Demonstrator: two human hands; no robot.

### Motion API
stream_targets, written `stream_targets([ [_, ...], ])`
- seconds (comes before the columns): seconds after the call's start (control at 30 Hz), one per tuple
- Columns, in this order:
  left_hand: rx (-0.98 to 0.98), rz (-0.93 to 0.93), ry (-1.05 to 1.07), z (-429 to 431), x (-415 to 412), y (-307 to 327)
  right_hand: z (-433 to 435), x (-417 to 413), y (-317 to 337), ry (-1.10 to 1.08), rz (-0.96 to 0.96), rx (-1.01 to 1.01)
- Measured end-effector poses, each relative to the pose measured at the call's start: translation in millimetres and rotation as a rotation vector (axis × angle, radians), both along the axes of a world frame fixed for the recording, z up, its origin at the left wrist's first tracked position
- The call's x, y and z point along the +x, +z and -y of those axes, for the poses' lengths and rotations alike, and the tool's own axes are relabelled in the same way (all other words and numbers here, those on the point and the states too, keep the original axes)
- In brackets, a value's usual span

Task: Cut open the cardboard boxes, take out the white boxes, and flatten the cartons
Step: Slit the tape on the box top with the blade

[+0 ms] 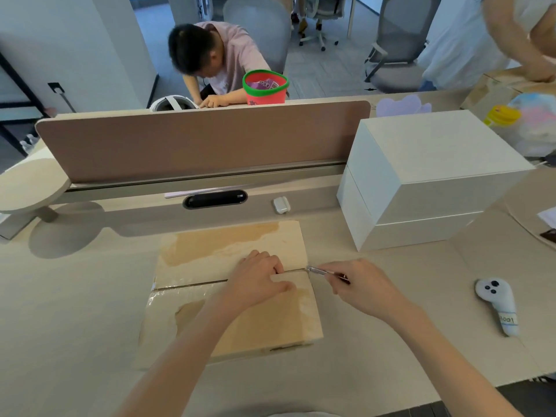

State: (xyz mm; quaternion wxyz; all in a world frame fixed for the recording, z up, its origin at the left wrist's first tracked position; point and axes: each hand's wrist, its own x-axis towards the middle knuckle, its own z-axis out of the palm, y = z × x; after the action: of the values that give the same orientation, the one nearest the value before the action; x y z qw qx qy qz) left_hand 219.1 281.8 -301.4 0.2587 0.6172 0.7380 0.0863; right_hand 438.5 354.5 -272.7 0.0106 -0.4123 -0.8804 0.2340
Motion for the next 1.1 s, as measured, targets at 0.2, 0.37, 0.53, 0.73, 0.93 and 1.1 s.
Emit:
stream_targets([
  [0.2, 0.024, 0.034, -0.001, -4.1, -1.1, -0.2, 6.3, 3.8, -9.6, -0.014, -0.059, 0.02],
  [0.37, 0.035, 0.083, -0.023, -7.0, -3.6, -4.9, 1.0, 2.1, -10.8, 0.006, -0.035, 0.043],
  [0.53, 0.017, 0.11, -0.034, -9.7, -4.7, -8.6, 6.3, 1.8, -8.8, 0.022, -0.066, -0.029],
  [0.73, 0.017, 0.131, -0.008, -8.0, -0.4, -8.7, 10.4, 6.2, -10.0, -0.006, -0.153, -0.135],
  [0.93, 0.052, 0.258, 0.071, -2.5, 0.1, -1.2, 26.6, 20.3, -15.3, -0.03, -0.204, -0.283],
  [1.1, 0.012, 0.287, -0.015, -4.1, -5.0, 5.0, 36.1, 24.2, -12.7, -0.137, -0.3, -0.27],
])
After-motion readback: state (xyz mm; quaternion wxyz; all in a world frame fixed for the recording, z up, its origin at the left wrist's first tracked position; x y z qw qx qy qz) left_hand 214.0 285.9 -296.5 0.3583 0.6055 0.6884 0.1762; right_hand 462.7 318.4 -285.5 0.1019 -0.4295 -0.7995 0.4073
